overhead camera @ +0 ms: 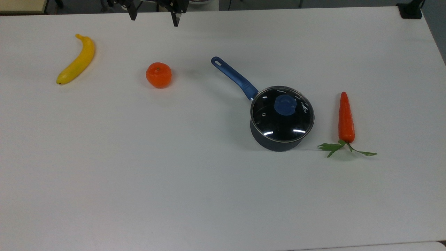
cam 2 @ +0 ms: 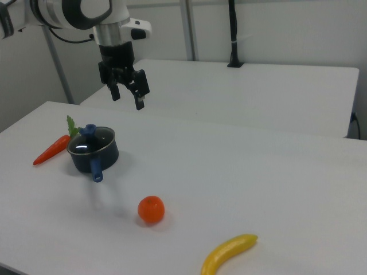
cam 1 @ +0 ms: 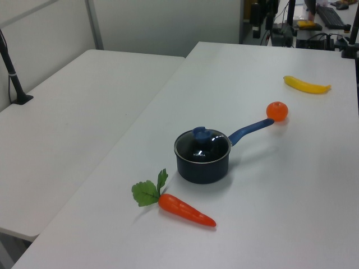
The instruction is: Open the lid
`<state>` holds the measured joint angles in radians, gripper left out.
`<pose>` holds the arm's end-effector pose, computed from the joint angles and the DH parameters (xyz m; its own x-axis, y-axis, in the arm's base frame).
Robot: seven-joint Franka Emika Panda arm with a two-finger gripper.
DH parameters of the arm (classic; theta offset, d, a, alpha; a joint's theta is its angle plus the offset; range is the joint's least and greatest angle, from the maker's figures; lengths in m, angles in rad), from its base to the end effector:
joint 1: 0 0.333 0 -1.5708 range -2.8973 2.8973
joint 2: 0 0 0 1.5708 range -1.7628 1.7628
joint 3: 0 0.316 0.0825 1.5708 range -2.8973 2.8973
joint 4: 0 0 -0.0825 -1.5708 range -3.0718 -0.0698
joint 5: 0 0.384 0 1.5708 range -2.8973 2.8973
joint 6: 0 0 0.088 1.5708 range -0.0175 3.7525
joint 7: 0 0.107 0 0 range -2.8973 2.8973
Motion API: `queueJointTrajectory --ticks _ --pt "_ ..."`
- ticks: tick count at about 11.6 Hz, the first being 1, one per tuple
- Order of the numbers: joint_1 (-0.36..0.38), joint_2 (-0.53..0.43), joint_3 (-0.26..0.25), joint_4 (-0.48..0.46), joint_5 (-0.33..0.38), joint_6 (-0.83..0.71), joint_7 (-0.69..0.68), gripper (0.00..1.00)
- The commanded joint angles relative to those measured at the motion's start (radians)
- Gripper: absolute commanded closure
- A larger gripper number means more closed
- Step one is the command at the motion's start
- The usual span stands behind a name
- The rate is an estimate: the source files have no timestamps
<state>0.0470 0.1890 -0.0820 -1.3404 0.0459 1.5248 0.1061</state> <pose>0.6080 -0.0109 0.6192 0.9905 -0.1371 -0.0072 -0.1373 -0.9901 -0.0299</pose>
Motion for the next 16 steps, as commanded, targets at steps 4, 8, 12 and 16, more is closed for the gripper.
queueJointTrajectory --ticks 4,8,12,16 --pt "-0.022 -0.046 -0.021 -0.014 -0.001 -0.035 -0.002 0.0" --pt "-0.021 -0.046 -0.019 -0.016 -0.001 -0.025 0.004 0.0" --pt "-0.022 -0.029 -0.019 -0.016 -0.012 0.053 0.001 0.0" --pt "-0.016 -0.009 -0.019 -0.019 -0.001 0.086 0.027 0.0"
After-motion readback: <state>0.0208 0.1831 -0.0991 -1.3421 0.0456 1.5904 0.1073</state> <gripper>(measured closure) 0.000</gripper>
